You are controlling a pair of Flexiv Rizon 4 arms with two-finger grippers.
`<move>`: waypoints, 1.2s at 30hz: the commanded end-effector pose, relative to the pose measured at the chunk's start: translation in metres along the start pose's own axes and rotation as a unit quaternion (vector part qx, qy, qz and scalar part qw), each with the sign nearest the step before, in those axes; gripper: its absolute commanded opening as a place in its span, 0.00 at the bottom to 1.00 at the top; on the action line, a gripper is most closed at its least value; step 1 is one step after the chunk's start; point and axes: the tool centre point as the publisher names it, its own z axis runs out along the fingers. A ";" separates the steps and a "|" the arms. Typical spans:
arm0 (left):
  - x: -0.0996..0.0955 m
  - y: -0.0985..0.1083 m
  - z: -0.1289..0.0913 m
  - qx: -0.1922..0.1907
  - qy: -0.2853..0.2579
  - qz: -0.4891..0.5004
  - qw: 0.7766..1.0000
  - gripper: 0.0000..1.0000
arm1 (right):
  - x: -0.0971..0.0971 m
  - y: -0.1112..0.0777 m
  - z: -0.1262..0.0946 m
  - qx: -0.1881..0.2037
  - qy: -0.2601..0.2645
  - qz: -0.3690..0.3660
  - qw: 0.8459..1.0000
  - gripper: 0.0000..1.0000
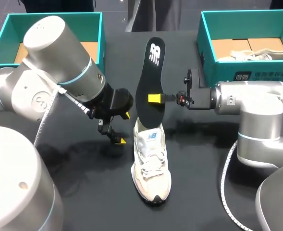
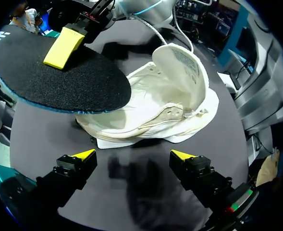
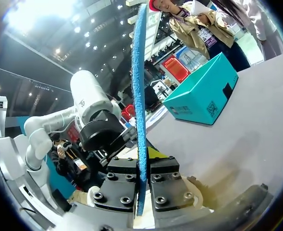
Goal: Take the shoe out of the shoebox, open the shoe tongue, remove and reinsert the insole, then place the shoe into the shoebox
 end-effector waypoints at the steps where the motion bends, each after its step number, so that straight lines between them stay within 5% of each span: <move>1: -0.002 0.002 0.004 0.002 0.005 0.000 1.000 1.00 | 0.000 -0.002 0.002 -0.008 -0.003 -0.005 1.000 0.00; 36: -0.002 0.002 0.004 0.002 0.005 0.000 1.000 1.00 | -0.007 -0.022 -0.001 -0.059 -0.037 -0.053 0.996 0.00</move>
